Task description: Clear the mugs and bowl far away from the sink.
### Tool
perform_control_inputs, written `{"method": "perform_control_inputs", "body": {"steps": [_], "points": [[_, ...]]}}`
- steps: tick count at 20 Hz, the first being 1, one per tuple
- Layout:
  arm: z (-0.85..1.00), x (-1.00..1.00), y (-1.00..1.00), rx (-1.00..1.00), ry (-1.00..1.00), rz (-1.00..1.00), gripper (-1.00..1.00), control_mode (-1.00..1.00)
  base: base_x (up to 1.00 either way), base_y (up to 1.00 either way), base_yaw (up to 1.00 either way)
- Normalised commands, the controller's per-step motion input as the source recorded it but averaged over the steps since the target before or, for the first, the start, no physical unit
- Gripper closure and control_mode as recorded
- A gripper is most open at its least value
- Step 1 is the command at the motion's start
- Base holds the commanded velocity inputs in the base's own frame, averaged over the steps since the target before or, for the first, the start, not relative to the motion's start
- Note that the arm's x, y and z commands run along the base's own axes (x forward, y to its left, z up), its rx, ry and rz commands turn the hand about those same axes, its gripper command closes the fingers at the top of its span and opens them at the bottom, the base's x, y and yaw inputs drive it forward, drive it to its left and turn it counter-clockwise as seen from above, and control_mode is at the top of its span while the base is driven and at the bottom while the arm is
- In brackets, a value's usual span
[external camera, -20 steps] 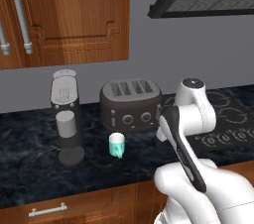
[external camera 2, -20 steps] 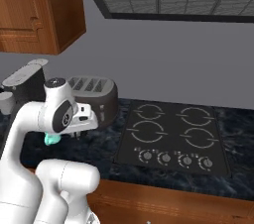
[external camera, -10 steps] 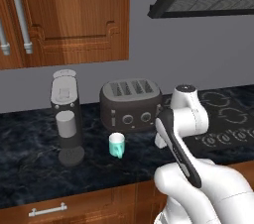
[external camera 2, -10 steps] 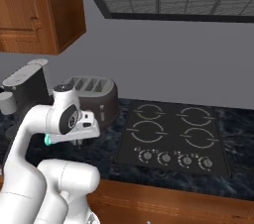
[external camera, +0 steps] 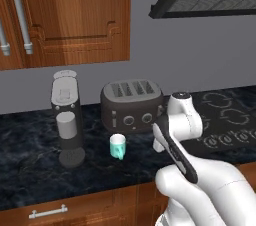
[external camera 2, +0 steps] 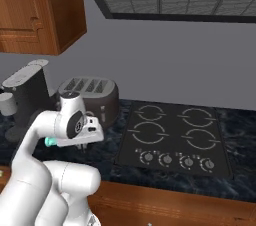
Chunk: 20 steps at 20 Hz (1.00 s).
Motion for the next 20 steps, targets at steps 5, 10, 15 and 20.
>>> {"method": "perform_control_inputs", "body": {"steps": [5, 10, 15, 20], "points": [[-0.35, 0.32, 0.00, 0.00, 0.06, 0.03, 1.00, -1.00, 0.00, 0.00, 0.00], [-0.25, 0.33, 0.00, 0.00, 0.06, 0.02, 1.00, -1.00, 0.00, 0.00, 0.00], [-0.24, 0.30, 0.00, 0.00, 0.02, 0.02, 1.00, -1.00, 0.00, 0.00, 0.00], [-0.26, 0.24, 0.00, 0.00, 0.02, 0.02, 1.00, -1.00, 0.00, 0.00, 0.00]]}}
